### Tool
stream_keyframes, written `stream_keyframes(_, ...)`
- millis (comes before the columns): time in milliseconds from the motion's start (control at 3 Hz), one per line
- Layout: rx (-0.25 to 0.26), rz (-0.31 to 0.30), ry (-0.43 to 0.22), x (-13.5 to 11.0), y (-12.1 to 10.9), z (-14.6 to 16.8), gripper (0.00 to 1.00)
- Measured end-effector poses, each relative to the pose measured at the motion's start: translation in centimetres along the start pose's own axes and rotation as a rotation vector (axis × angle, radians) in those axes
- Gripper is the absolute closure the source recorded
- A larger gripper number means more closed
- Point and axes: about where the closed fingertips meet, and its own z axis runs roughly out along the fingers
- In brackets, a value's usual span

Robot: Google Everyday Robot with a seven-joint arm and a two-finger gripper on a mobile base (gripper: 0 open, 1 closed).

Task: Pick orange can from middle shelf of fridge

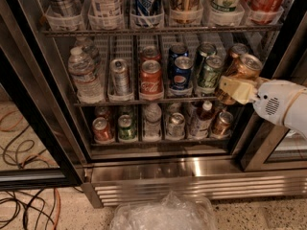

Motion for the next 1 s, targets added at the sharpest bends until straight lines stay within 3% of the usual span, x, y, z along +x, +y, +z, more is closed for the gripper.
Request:
stream_keyframes(667,-0.166,0.075,0.070,0.8,7.5,-3.5,1.00)
stream_keyframes(1000,-0.173,0.074,0.076,1.0,7.7,-3.6,1.00)
